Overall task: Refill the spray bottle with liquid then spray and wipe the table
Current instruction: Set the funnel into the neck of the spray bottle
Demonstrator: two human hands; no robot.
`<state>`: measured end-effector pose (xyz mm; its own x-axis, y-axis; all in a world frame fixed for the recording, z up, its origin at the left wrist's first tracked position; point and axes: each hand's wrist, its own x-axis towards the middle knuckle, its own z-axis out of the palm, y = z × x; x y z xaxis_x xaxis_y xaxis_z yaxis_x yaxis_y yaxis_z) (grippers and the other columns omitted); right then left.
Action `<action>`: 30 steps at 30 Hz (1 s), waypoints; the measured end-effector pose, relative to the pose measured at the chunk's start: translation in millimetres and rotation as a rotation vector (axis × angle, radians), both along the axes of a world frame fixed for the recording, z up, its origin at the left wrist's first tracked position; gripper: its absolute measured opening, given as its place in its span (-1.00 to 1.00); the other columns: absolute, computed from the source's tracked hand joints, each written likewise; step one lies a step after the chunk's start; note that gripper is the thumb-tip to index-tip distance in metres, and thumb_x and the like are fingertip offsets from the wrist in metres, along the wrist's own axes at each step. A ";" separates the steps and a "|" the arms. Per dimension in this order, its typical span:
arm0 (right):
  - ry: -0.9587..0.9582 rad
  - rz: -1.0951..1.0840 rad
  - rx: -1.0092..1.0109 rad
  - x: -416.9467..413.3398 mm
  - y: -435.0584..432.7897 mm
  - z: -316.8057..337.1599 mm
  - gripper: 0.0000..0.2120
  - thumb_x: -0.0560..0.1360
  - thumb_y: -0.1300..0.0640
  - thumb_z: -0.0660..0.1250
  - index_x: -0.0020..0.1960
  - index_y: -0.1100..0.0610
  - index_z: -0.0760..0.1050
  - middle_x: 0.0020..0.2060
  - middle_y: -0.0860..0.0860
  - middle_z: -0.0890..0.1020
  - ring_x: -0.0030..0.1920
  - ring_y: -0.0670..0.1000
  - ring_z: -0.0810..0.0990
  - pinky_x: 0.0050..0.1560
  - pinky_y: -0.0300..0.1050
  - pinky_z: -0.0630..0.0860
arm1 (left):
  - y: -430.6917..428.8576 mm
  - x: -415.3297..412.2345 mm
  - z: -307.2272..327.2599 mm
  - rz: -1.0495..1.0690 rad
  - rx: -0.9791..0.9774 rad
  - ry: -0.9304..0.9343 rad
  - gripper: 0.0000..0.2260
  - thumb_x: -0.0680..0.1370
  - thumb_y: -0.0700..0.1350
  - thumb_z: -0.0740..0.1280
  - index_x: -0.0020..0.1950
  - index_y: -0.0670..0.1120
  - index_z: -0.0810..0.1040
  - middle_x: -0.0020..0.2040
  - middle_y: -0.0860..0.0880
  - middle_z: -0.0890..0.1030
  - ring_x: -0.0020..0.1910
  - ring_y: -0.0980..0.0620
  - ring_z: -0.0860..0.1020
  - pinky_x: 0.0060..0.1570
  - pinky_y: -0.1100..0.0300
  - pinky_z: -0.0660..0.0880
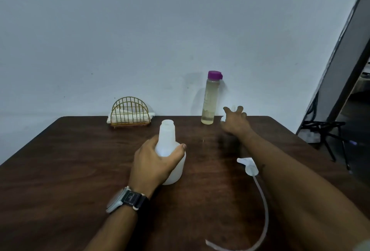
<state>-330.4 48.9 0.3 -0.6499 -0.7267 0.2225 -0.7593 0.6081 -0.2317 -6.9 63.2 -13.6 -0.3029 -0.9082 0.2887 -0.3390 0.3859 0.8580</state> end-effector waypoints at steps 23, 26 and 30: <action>-0.037 0.064 0.102 21.0 9.8 6.1 -0.62 0.61 0.03 0.27 0.37 0.18 0.51 0.35 0.23 0.42 0.34 0.18 0.46 0.26 0.03 0.51 | 4.1 -0.7 4.9 -0.062 -0.005 -0.017 -0.74 0.44 0.25 0.51 -0.07 0.16 0.54 -0.06 0.16 0.61 -0.07 0.22 0.55 -0.19 0.25 0.47; -0.043 0.119 0.146 59.4 35.6 16.1 -0.59 0.62 0.02 0.28 0.42 0.15 0.48 0.36 0.24 0.39 0.32 0.22 0.50 0.28 0.03 0.50 | 18.0 9.1 6.6 -0.061 -0.013 -0.025 -0.73 0.45 0.23 0.51 -0.01 0.12 0.58 -0.07 0.13 0.63 -0.08 0.20 0.56 -0.19 0.25 0.47; -0.085 0.247 0.207 115.6 67.0 20.4 -0.49 0.58 -0.10 0.35 0.49 0.01 0.44 0.38 0.18 0.37 0.25 0.23 0.57 0.28 0.02 0.50 | 34.9 27.4 8.3 -0.049 -0.007 -0.049 -0.66 0.43 0.27 0.50 0.04 0.08 0.62 -0.05 0.11 0.65 -0.06 0.18 0.59 -0.12 0.18 0.54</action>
<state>-214.8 115.9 20.7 -0.4583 -0.8888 0.0061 -0.8730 0.4488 -0.1909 20.5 98.1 -5.3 -0.3607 -0.8901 0.2786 -0.3613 0.4087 0.8381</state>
